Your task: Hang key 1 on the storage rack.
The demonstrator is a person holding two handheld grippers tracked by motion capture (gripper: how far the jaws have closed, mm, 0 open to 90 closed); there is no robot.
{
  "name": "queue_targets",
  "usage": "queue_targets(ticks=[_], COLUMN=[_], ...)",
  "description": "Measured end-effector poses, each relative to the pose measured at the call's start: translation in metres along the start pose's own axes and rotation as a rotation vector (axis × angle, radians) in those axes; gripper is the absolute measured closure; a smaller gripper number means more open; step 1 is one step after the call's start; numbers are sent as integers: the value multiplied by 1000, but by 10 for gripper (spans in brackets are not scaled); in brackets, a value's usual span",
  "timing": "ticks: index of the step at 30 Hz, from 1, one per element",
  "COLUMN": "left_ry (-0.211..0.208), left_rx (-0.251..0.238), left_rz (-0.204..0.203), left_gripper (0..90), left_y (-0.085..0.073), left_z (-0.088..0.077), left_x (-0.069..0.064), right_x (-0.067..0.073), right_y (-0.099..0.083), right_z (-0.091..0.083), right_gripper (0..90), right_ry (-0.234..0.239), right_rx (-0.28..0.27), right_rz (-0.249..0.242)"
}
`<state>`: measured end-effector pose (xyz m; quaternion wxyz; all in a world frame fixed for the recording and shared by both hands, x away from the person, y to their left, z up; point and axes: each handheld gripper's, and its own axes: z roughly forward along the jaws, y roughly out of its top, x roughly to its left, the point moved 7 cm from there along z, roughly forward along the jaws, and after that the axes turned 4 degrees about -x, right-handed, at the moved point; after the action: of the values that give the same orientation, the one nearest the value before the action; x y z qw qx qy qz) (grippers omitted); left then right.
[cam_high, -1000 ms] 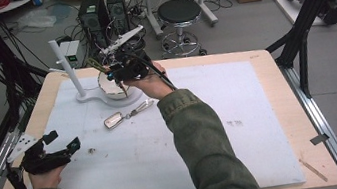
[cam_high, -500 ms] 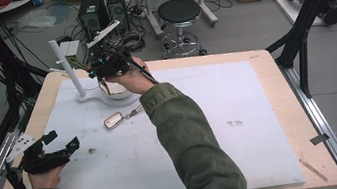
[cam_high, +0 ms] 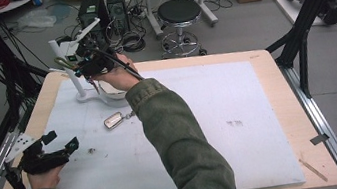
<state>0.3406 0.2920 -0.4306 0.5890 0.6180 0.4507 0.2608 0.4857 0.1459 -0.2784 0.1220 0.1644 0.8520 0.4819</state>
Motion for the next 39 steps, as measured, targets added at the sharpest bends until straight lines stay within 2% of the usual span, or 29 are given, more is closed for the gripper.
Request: queue_targets(ticks=[5,11,21,27,39], left_ry=[2,5,12,11,10], left_rx=[-4,-3,-4,-7,-12], left_rz=[-1,-4,-6,-9,-14], left_gripper=[17,17,17,17,17], left_y=[0,-1,-2,-1,-1], left_z=[-1,-4,-8,-7,-8], left_x=[1,3,4,4,5], right_x=[0,3,-4,-8,-4], right_y=[4,8,3,0,-2], right_z=[15,26,32,36,50], right_gripper=[725,725,725,725,725], right_ry=[2,-12,-52,-45,-47], right_rx=[12,17,42,41,59], right_rz=[7,-7,-12,14,11])
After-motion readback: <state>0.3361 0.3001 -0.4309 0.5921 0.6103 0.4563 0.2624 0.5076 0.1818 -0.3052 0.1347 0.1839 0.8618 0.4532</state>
